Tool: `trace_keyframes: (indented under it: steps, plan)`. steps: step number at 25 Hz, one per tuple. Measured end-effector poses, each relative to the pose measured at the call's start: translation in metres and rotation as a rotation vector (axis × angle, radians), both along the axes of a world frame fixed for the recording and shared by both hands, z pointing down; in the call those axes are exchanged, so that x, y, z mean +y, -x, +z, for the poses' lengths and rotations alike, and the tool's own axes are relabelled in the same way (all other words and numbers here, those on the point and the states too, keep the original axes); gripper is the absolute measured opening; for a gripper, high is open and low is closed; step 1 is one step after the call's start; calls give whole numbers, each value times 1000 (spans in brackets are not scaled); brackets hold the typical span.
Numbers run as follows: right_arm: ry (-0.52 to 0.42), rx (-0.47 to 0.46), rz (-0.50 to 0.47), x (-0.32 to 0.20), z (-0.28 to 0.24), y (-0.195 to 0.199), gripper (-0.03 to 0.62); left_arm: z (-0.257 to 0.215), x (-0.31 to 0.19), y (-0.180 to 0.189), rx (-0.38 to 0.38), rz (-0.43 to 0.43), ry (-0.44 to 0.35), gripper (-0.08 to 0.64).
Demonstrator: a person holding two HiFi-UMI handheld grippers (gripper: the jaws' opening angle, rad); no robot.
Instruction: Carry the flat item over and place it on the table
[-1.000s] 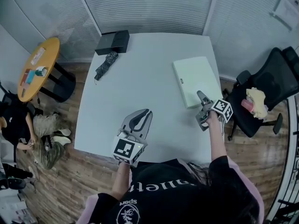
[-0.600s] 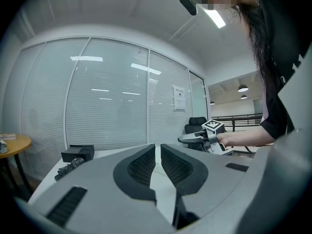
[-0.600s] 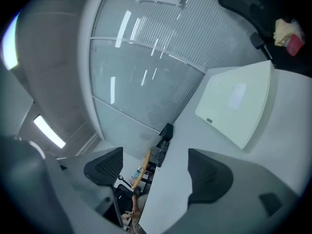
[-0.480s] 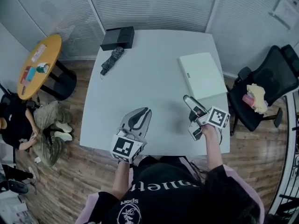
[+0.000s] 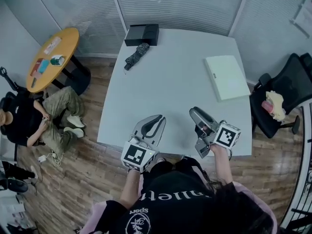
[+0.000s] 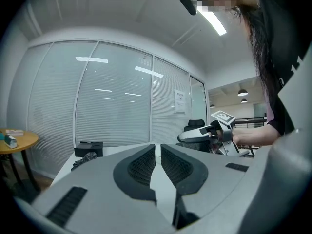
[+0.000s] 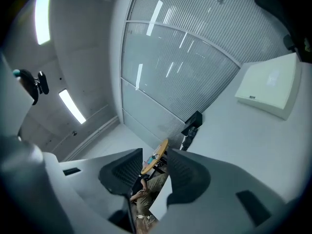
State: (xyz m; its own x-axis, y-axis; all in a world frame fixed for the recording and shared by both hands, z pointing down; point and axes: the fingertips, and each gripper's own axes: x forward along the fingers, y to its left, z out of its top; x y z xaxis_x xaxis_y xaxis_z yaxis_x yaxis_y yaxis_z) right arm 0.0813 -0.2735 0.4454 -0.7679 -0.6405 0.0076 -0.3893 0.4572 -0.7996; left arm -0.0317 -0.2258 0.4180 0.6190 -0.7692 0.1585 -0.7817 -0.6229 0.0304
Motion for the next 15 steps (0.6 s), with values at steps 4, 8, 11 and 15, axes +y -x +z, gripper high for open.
trace_keyframes:
  steps: [4, 8, 11, 15]
  plan:
    - [-31, -11, -11, 25, -11, 35, 112, 0, 21, 27, 4, -8, 0, 52]
    - [-73, 24, -1, 41, -19, 68, 76, 0, 36, 55, 8, -2, 2, 52]
    - [-72, 39, 7, 57, -19, 84, 61, 5, 47, 68, 22, 11, 10, 52]
    - [-57, 77, 3, 74, -14, 98, 55, 6, 54, 70, 23, 58, -6, 52]
